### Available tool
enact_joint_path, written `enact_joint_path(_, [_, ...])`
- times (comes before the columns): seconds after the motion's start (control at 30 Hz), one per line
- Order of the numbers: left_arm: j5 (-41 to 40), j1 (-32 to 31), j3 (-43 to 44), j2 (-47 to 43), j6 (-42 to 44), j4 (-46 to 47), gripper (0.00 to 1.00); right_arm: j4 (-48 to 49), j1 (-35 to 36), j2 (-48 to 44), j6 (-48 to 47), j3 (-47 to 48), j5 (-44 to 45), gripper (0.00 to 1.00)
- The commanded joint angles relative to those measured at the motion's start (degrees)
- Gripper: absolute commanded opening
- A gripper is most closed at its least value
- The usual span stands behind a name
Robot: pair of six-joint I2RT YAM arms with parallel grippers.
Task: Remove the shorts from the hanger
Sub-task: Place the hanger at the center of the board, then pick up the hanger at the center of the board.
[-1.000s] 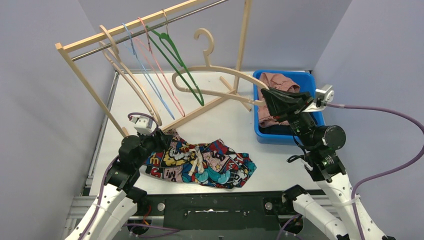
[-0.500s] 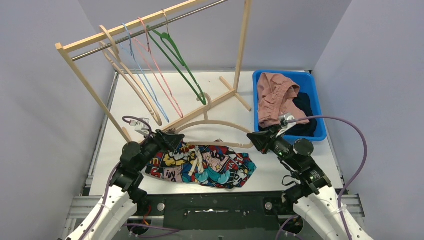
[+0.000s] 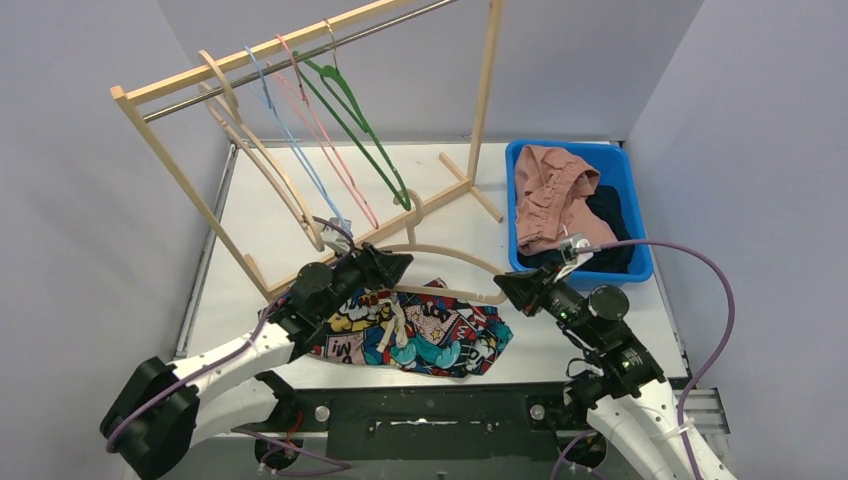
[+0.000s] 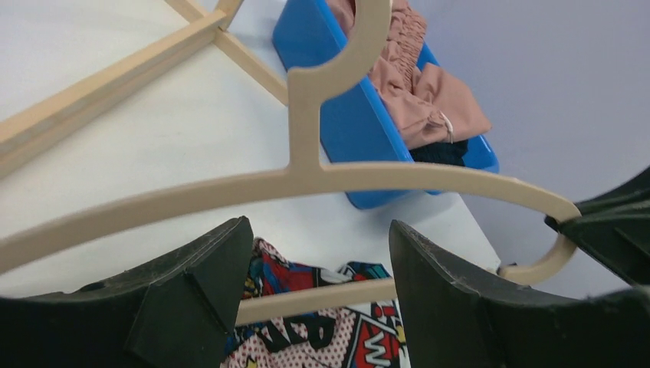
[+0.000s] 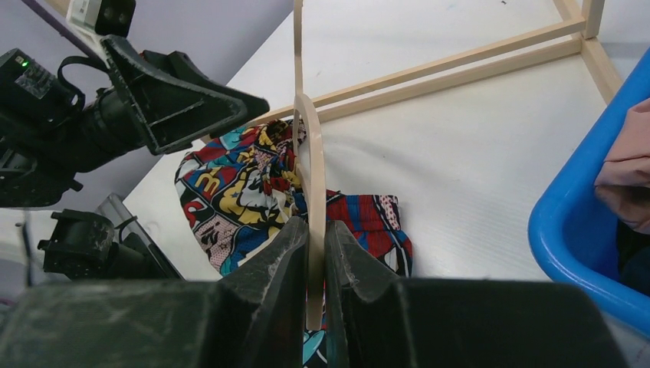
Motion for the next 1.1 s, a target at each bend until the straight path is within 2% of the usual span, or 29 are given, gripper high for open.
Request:
enact_joint_path(0.0, [-4.8,-0.6,5.2,6.4,5.0,13.5,0.65,0.6,0.6,-0.9,0.6,0.6,-2.6,0.0])
enact_joint_path(0.1, [-4.5,-0.7,6.1,10.9,6.0,18.3,0.66,0.2,0.7,-1.5,0.3,0.6,-3.3,0.0])
enact_joint_path(0.23, [-4.6,-0.7,8.3,15.3,6.2,19.8,0.66,-0.5,0.8,-1.6,0.0,0.5,-5.2,0.0])
enact_joint_path(0.33, [-1.6,-0.6,10.1,18.8,6.5,20.3,0.63,-1.0,0.8,-1.5,-0.5,0.6,-6.6,0.0])
enact_joint_path(0.43, [-0.5,-0.7,10.5,20.0,6.0,20.3,0.49,-2.1,0.9,-1.5,-0.9,0.8,-6.3,0.0])
enact_joint_path(0.53, [0.7,-0.7,9.3,19.9,5.0,21.7,0.22,-3.1,0.9,-1.1,-1.1,1.1,-6.0,0.01])
enact_joint_path(0.6, [1.4,-0.7,8.8,19.1,4.6,21.6,0.13,-4.5,1.0,-0.1,-1.2,1.8,-5.4,0.05])
enact_joint_path(0.8, [1.1,-0.8,7.9,16.7,4.4,20.1,0.03,-8.6,1.0,6.3,-3.0,5.1,-7.6,0.29])
enact_joint_path(0.9, [1.1,-0.8,7.7,16.3,4.1,20.4,0.02,-8.9,1.0,10.5,-4.4,6.1,-9.2,0.35])
enact_joint_path(1.0, [1.4,-0.9,7.6,16.2,4.5,20.1,0.02,-10.3,1.0,12.4,-6.1,7.8,-7.5,0.28])
enact_joint_path(1.07, [1.4,-0.9,7.4,15.9,4.7,19.5,0.02,-10.5,1.1,12.0,-6.4,8.4,-6.0,0.16])
